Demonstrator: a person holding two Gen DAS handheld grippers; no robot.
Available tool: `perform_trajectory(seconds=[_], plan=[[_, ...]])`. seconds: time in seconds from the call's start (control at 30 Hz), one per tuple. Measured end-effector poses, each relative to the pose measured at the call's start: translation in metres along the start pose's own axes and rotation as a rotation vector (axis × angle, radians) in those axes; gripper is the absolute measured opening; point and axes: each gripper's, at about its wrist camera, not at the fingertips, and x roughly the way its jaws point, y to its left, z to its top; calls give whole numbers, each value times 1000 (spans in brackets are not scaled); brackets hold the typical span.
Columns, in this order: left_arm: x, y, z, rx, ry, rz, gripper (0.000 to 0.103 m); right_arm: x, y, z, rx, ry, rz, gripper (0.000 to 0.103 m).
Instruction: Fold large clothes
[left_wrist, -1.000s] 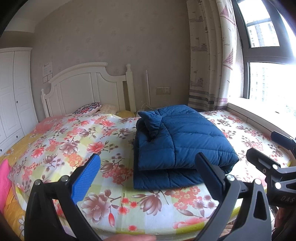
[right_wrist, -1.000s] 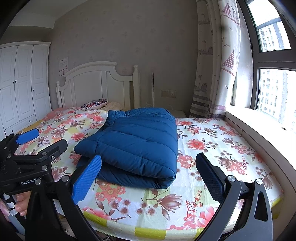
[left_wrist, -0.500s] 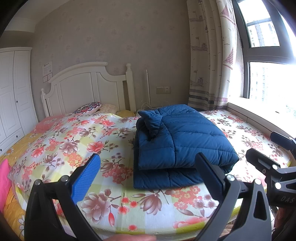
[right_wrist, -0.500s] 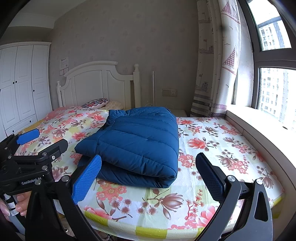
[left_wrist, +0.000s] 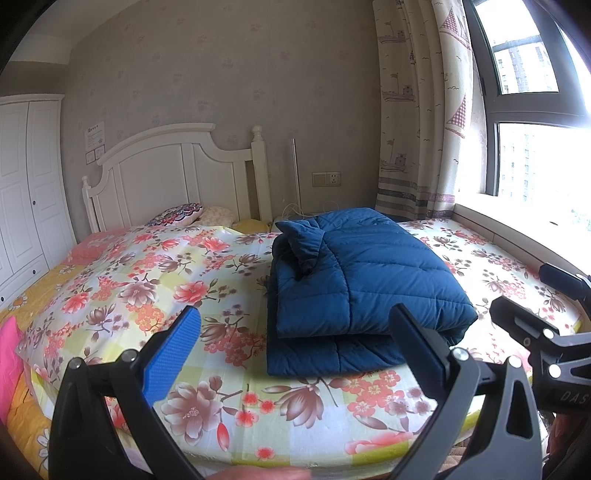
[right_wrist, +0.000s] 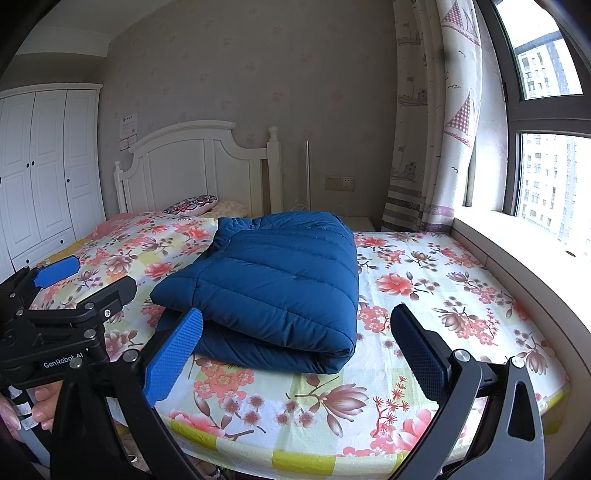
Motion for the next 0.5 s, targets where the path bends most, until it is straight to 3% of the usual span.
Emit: perform_trajectory(seconds=[0.5], plan=[[-1,-6,-8,33,-8,-10,101,5,3,-2,1,16,12,98]])
